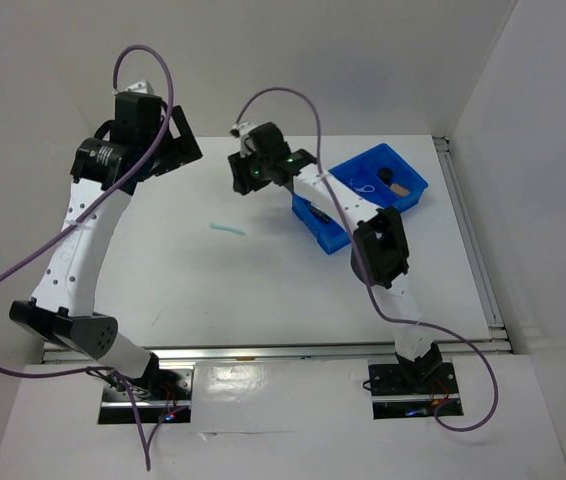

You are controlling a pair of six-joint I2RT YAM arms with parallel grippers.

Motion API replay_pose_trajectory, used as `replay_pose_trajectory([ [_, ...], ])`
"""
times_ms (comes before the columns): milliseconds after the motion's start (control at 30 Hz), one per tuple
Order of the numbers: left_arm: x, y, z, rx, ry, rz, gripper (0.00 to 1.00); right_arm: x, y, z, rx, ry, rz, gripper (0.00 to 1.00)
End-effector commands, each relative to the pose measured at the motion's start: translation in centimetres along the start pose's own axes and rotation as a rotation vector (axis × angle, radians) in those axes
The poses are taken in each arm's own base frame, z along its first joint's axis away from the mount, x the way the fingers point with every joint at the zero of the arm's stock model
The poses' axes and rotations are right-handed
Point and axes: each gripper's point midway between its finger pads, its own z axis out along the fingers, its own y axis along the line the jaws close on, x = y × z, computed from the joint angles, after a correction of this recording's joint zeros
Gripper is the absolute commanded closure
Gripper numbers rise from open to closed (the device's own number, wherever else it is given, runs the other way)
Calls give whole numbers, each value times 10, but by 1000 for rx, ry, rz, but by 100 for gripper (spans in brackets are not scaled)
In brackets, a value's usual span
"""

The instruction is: Organize the makeup

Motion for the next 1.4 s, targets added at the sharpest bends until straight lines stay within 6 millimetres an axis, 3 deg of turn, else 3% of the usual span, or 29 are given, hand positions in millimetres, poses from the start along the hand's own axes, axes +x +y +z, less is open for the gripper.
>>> replay_pose_trajectory([
  [0, -12, 3, -23, 16, -42, -16, 0, 20, 16, 27, -27, 45, -149, 47],
  [100, -8, 6, -27, 14, -38, -15, 0, 29, 23, 53, -9, 53, -183, 44],
  [133, -5, 6, -27, 24, -31, -14, 0, 33, 20, 62, 1, 55, -183, 40],
  [167, -1, 7, -24, 18, -21, -11, 0, 39, 25, 67, -7, 67, -198, 29],
  [267, 6, 11, -24, 13, -12, -9, 0, 45, 38, 74, -18, 60, -224, 19],
  [367, 9, 13, -21, 7, -2, -6, 0, 65, 45, 82, -22, 96, -247, 18],
  [467, 8, 13, -25, 11, -10, 3, 0, 102, 44, 92, 0, 168, -280, 18],
  [533, 8, 14, -25, 11, -10, 12, 0, 111, 45, 90, 15, 184, -298, 18],
  [567, 9, 16, -26, 3, -14, 12, 0, 131, 44, 93, 20, 215, -304, 19],
  [767, 13, 18, -21, -4, -2, 16, 0, 153, 44, 87, 58, 254, -298, 32],
  [900, 18, 18, -19, -2, 12, 18, 0, 160, 38, 83, 95, 273, -280, 61],
  [933, 18, 18, -19, -2, 12, 18, 0, 159, 36, 83, 109, 271, -281, 74],
  [1067, 19, 21, -17, -14, 14, 30, 0, 161, 24, 79, 181, 284, -270, 97],
  [1233, 28, 25, -12, -24, 31, 35, 0, 148, 16, 49, 250, 269, -260, 100],
  [1267, 28, 25, -12, -24, 31, 35, 0, 157, 14, 42, 253, 284, -252, 100],
  [1300, 28, 25, -12, -24, 31, 35, 0, 135, 18, 34, 237, 231, -230, 100],
  [1367, 28, 25, -12, -24, 31, 46, 0, 111, 27, 5, 181, 158, -191, 100],
])
